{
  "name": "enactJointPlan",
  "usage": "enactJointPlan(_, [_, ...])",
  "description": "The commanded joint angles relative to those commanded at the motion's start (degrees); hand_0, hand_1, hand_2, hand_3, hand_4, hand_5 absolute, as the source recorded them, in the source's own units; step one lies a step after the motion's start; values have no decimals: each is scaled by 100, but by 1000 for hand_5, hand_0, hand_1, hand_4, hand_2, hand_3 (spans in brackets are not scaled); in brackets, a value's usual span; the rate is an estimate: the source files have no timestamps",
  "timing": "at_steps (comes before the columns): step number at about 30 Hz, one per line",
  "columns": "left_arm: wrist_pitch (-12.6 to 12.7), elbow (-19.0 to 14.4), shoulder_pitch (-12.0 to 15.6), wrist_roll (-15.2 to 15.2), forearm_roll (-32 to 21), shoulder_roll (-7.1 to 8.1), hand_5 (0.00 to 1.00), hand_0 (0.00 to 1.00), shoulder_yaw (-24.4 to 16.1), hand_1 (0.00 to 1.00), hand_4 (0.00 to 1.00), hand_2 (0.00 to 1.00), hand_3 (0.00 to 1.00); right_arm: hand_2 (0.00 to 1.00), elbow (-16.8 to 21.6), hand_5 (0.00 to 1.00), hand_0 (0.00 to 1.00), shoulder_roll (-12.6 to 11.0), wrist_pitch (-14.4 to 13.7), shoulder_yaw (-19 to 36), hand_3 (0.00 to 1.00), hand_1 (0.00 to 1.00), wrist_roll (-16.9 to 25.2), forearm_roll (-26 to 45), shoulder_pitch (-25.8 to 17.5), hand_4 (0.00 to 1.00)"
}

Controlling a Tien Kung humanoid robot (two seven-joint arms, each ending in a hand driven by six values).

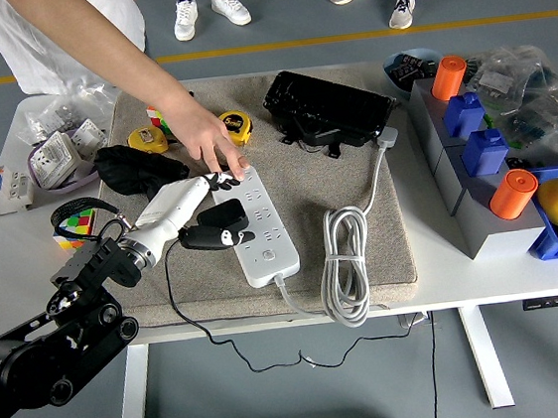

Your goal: Put the plug near the board,insert it into the board,press the button,pull the plug out

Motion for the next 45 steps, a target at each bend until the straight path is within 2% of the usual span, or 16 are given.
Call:
enactJointPlan(3, [7,92,-30,69,-6,-24,473,688,0,688,998,723,773,628,5,451,607,2,0,16,551,627,0,-2,-1,998])
enactJointPlan(4, [13,127,-44,100,-4,-35,466,617,4,636,960,662,741,627,4,451,606,3,-1,19,551,627,-1,-3,-2,998])
enactJointPlan(10, [1,256,-103,202,-5,-81,466,617,26,636,960,662,741,627,5,451,606,7,-3,35,551,627,-1,-11,-13,998])
enactJointPlan(11, [1,276,-111,221,3,-88,434,421,30,567,921,594,683,627,7,450,607,8,-3,37,551,627,-1,-12,-12,998])
enactJointPlan(22, [47,406,-162,209,44,-119,415,414,77,558,898,573,648,627,22,450,607,20,-5,89,551,627,-2,-37,-11,998])
enactJointPlan(23, [52,417,-168,211,50,-124,381,397,87,550,872,557,607,627,22,450,607,20,-6,91,551,627,-3,-41,-12,998])
enactJointPlan(34, [70,506,-201,230,84,-170,368,385,169,530,893,544,590,627,24,450,608,28,-10,95,551,627,0,-49,-14,998])
enactJointPlan(35, [81,506,-206,225,83,-172,287,325,169,492,846,515,556,628,24,450,608,27,-10,95,551,627,0,-49,-12,998])
enactJointPlan(40, [78,533,-235,229,113,-185,287,325,204,492,846,515,556,628,20,450,608,32,-11,114,551,627,2,-52,-10,998])
enactJointPlan(41, [84,543,-237,223,116,-188,142,279,214,450,766,486,538,629,20,450,607,33,-12,118,551,627,2,-52,-9,998])
enactJointPlan(45, [109,560,-238,226,164,-193,142,279,247,450,766,486,538,629,22,450,607,34,-13,126,551,627,3,-55,-10,998])
